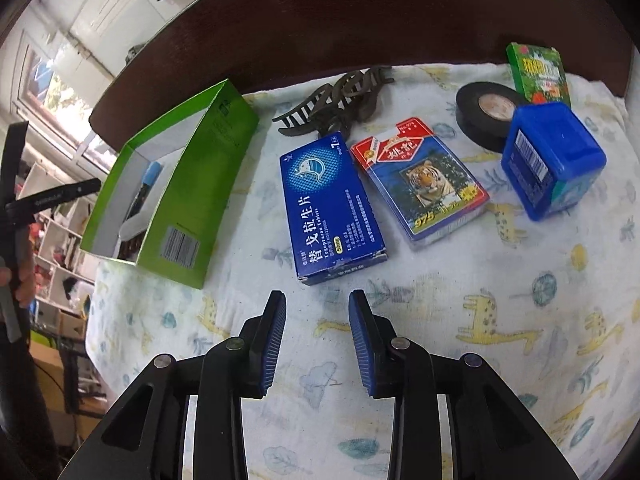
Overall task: Organize rigid objects
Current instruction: 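Carry the blue-capped marker into the green box and open the left tool, then grasp the blue medicine box with the right tool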
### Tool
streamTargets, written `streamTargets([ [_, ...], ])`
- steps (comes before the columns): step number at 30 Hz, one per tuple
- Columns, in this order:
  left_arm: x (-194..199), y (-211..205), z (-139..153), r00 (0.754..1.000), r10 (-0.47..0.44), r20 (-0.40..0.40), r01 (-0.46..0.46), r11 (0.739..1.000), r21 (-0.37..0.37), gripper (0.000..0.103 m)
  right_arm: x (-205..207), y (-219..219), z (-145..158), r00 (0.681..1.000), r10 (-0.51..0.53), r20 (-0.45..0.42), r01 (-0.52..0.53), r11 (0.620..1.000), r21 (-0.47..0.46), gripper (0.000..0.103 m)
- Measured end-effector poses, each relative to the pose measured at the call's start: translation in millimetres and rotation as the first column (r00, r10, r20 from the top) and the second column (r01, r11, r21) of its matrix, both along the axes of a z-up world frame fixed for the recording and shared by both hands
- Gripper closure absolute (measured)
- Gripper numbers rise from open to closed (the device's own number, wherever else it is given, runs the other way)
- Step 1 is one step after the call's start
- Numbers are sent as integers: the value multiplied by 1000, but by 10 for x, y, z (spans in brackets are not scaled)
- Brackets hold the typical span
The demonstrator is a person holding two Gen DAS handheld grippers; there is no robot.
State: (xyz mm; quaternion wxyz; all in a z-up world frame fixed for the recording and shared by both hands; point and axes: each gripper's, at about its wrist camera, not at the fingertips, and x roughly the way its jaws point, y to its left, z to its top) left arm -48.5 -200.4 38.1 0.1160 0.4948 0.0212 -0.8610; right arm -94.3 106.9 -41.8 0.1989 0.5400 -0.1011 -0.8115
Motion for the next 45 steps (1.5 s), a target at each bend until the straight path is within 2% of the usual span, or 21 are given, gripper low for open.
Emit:
streamTargets([
  [1,-35,191,74,999,-42,-29,42,999,3,54,1,25,-16,1000,-9,10,10,1000,-21,70],
  [2,-72,415,158,994,-94,-58,95,996,3,31,-4,45,-31,1000,-22,19,23,999,-39,70],
  [4,-205,910,260,973,-214,-88,214,977,-6,8,-16,88,-46,998,-49,28,52,995,-80,70],
  [5,-293,1155,268,958,-273,-91,272,962,-24,7,-31,107,-57,997,-71,31,74,992,-99,70],
  [7,-518,1541,173,936,-350,-45,347,936,-56,12,-32,117,-72,994,-108,32,111,989,-103,70],
  [9,-757,1775,-30,919,-392,33,392,920,-7,35,-10,41,-76,995,-99,12,99,993,-56,70],
  [10,-882,1833,-150,912,-402,81,400,916,31,53,8,4,-86,996,-89,-1,89,995,-36,70],
  [11,-990,1865,-271,908,-400,122,396,916,59,63,30,-25,-100,997,-78,-5,78,997,-30,70],
  [12,-1036,1862,-384,910,-387,151,381,922,70,64,49,-59,-116,998,-67,-6,67,997,-25,70],
  [17,-1231,1834,-750,901,-370,228,365,929,64,66,55,-245,-140,997,-35,-72,41,996,82,70],
  [20,-1247,1782,-820,900,-374,226,346,925,154,65,-16,-304,-139,993,-40,-109,54,989,134,70],
  [22,-1178,1774,-847,883,-406,235,356,906,228,65,-54,-213,-137,991,-72,-115,88,985,145,70],
  [26,-826,1871,-869,852,-470,232,410,873,263,65,-63,151,-143,987,-121,-107,134,983,123,70],
  [27,-748,1918,-878,844,-484,233,429,868,250,65,-61,264,-149,987,-131,-95,140,986,87,70],
  [29,-673,1953,-872,857,-463,228,418,882,219,66,-73,474,-180,988,-150,-38,150,988,-24,70],
  [31,-682,1921,-810,874,-446,195,393,883,257,65,-90,625,-198,982,-189,16,190,975,-111,70],
  [33,-743,1883,-699,896,-421,144,383,895,230,65,-105,669,-157,973,-230,14,230,964,-137,70],
  [35,-860,1883,-667,900,-417,125,388,899,205,63,-133,651,-119,963,-270,22,270,948,-169,70],
  [39,-1010,2010,-900,865,-459,203,412,881,234,63,-323,492,-193,953,-293,77,302,941,-153,70],
  [40,-974,2033,-876,873,-456,171,419,882,215,63,-349,519,-219,952,-290,96,302,940,-158,70],
  [45,-717,2160,-700,866,-485,123,472,873,120,63,-347,403,-162,963,-265,50,269,958,-102,70],
])
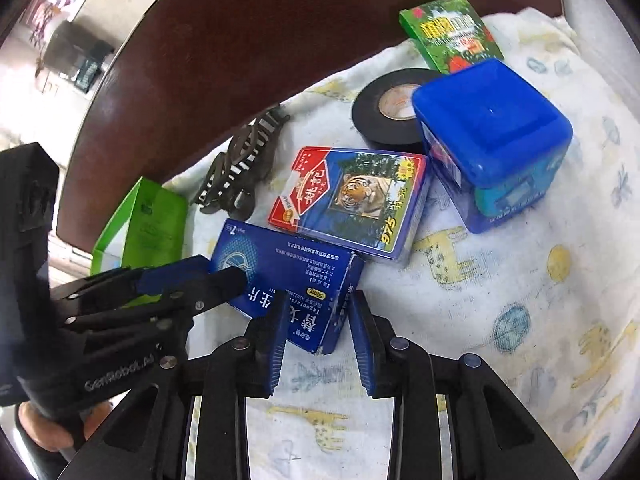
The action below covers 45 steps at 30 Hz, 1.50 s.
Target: Organize rigid objects
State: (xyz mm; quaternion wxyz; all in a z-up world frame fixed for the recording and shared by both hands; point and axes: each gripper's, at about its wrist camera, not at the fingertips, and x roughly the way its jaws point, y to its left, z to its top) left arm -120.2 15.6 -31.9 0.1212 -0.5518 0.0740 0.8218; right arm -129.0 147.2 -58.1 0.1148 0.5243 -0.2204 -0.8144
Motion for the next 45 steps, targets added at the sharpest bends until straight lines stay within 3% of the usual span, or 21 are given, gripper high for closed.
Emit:
streamTargets([
  [6,310,-174,583,989,13,-150,-13,1000,2,64,181,-62,469,989,36,-140,-34,999,16,70],
  [12,472,-712,1018,962,122,-243,-127,992,-6,64,125,-551,927,956,144,-257,-145,989,16,70],
  [16,693,-1282,985,944,230,-238,-243,970,-26,64,30,-1068,977,929,255,-267,-264,965,2,70],
  [22,812,-1935,500,913,387,-127,-388,921,13,63,2,-1929,748,897,397,-194,-401,916,22,70],
  [26,754,-2050,106,903,428,-32,-428,904,9,62,-5,-2271,495,884,451,-122,-445,893,72,70],
  [28,744,-2090,21,878,479,-5,-479,878,2,61,40,-2320,456,879,463,-114,-455,886,92,70],
  [30,756,-2083,87,834,550,-50,-552,833,-31,62,98,-2232,530,876,466,-125,-461,885,71,70],
  [31,762,-2024,191,827,554,-90,-558,829,-24,62,113,-2147,567,879,460,-129,-457,888,50,70],
  [33,728,-1778,431,852,503,-144,-506,862,12,57,123,-1893,673,888,435,-149,-434,900,42,70],
  [35,641,-1423,652,882,432,-188,-429,901,60,38,143,-1538,765,907,382,-176,-378,924,56,70],
  [37,475,-980,767,915,349,-201,-335,937,102,35,106,-1083,784,937,297,-183,-291,955,63,70],
  [39,268,-528,755,951,253,-178,-233,964,130,35,104,-601,750,968,182,-171,-174,983,60,70],
  [42,-121,128,511,987,121,-107,-107,985,135,39,146,136,550,995,4,-104,-1,1000,28,70],
  [44,-361,448,299,997,66,-47,-60,991,121,59,164,484,396,997,-64,-43,63,998,-16,70],
  [45,-433,551,213,998,57,-27,-54,993,105,61,160,588,332,996,-81,-25,81,996,-28,70],
])
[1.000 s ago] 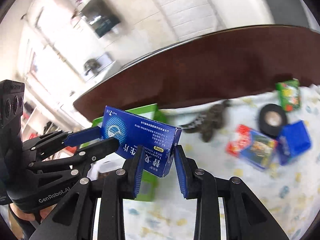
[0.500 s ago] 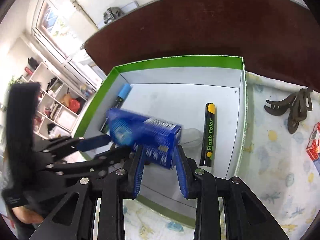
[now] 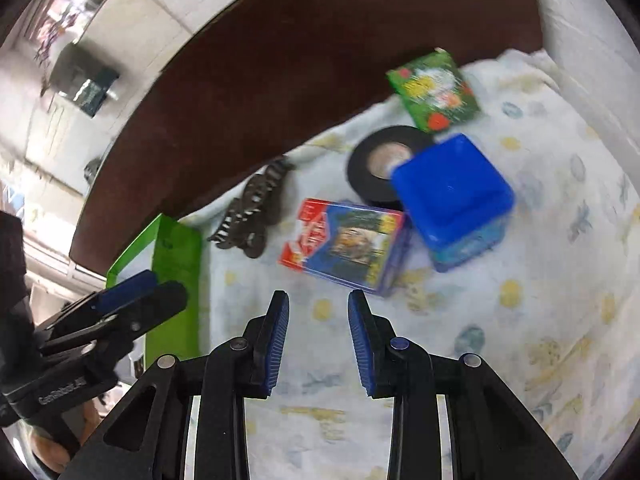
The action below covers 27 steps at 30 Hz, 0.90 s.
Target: Organize rigid objects
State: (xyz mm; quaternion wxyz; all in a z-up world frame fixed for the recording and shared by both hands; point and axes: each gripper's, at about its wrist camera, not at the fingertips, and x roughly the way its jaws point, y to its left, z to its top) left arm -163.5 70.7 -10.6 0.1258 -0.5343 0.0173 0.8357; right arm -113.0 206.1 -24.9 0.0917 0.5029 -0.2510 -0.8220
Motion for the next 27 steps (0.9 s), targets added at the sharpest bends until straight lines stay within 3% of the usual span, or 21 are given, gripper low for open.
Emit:
streamTargets([
  [10,-454,178,-302,997,23,79,-21,999,-27,60,-254,141,-231,996,-82,28,83,996,-33,70],
  [13,-486,187,-402,995,15,97,-17,1000,22,58,-317,160,-307,994,-99,48,101,994,-32,70],
  [17,-478,135,-442,991,6,136,-24,991,133,71,-422,137,-379,995,-91,48,93,995,-28,70],
  [23,-238,116,-278,997,-2,79,-5,997,83,72,-372,52,-313,999,-28,36,29,999,-30,72],
  [27,-31,-97,34,1000,15,2,-15,996,93,72,-273,-78,-42,999,10,-31,-11,1000,-15,72],
])
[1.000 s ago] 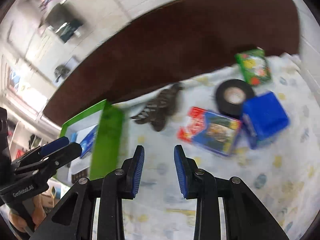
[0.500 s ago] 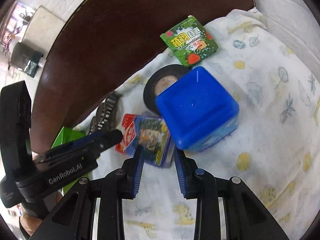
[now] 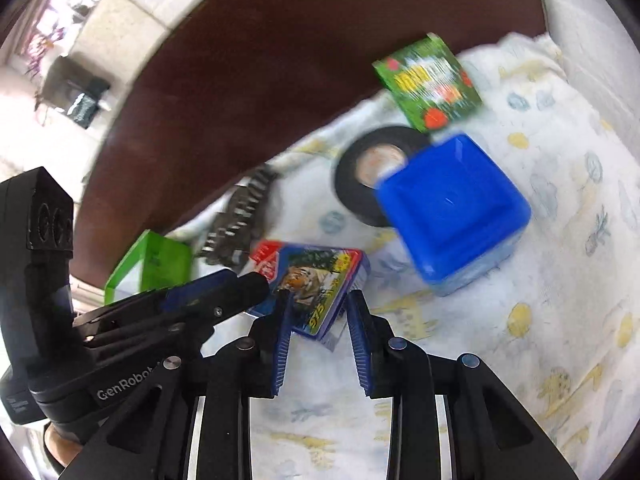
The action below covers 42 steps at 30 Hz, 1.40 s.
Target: Organize rigid objects
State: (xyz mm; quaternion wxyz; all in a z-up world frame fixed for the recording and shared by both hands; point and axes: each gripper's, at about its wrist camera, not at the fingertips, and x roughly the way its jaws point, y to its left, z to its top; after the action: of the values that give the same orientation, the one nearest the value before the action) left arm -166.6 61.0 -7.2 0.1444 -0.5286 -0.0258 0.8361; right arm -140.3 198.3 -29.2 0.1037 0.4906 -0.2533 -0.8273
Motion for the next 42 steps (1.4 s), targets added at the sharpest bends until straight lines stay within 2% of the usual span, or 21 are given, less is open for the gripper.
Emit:
streamTargets([
  [4,246,-269,343,996,41,-81,-42,999,-11,71,89,-275,372,994,72,-84,-69,997,41,72],
  [8,493,-670,668,980,102,-169,-111,993,-47,70,91,-682,655,975,153,-159,-148,988,40,72],
  [12,762,-1220,758,963,194,-185,-208,977,-56,68,146,-1228,848,942,258,-215,-257,966,33,72],
  [15,938,-1652,667,950,269,-157,-281,957,-64,68,125,-1669,801,917,341,-208,-344,939,26,72],
  [18,1015,-1976,382,935,341,-94,-347,936,-52,68,91,-2065,634,898,405,-174,-409,913,14,72],
  [19,1034,-2056,265,932,357,-64,-359,932,-38,71,89,-2175,564,892,424,-154,-428,904,10,72],
  [20,1057,-2141,152,932,362,-20,-362,932,-5,79,62,-2304,465,887,443,-132,-446,895,8,72],
  [21,1070,-2187,42,932,363,11,-363,932,10,83,52,-2410,366,877,466,-116,-470,883,-1,74],
  [22,1076,-2206,-53,928,371,27,-371,929,-5,84,60,-2503,289,869,487,-92,-489,872,-6,75],
  [25,1077,-2193,-195,927,371,63,-369,929,-38,81,103,-2679,129,849,526,-49,-524,850,50,75],
  [27,1064,-2151,-121,929,365,54,-365,931,-22,78,111,-2646,133,843,535,-45,-535,845,30,75],
  [31,896,-1768,265,945,322,-57,-323,946,2,44,83,-2295,469,866,484,-128,-479,875,72,75],
  [32,830,-1644,350,948,308,-76,-308,951,16,40,64,-2147,559,875,461,-149,-454,887,83,75],
  [35,563,-1250,421,964,254,-75,-249,966,67,40,-68,-1616,673,923,344,-169,-332,938,95,75],
  [38,221,-858,293,974,227,-7,-225,967,123,40,-242,-945,613,972,189,-140,-181,981,69,75],
  [40,-1,-671,166,967,253,20,-253,961,111,40,-446,-619,459,989,125,-74,-122,992,33,74],
  [42,-157,-601,47,945,324,37,-326,942,83,40,-633,-409,275,996,86,-1,-86,996,-20,74],
])
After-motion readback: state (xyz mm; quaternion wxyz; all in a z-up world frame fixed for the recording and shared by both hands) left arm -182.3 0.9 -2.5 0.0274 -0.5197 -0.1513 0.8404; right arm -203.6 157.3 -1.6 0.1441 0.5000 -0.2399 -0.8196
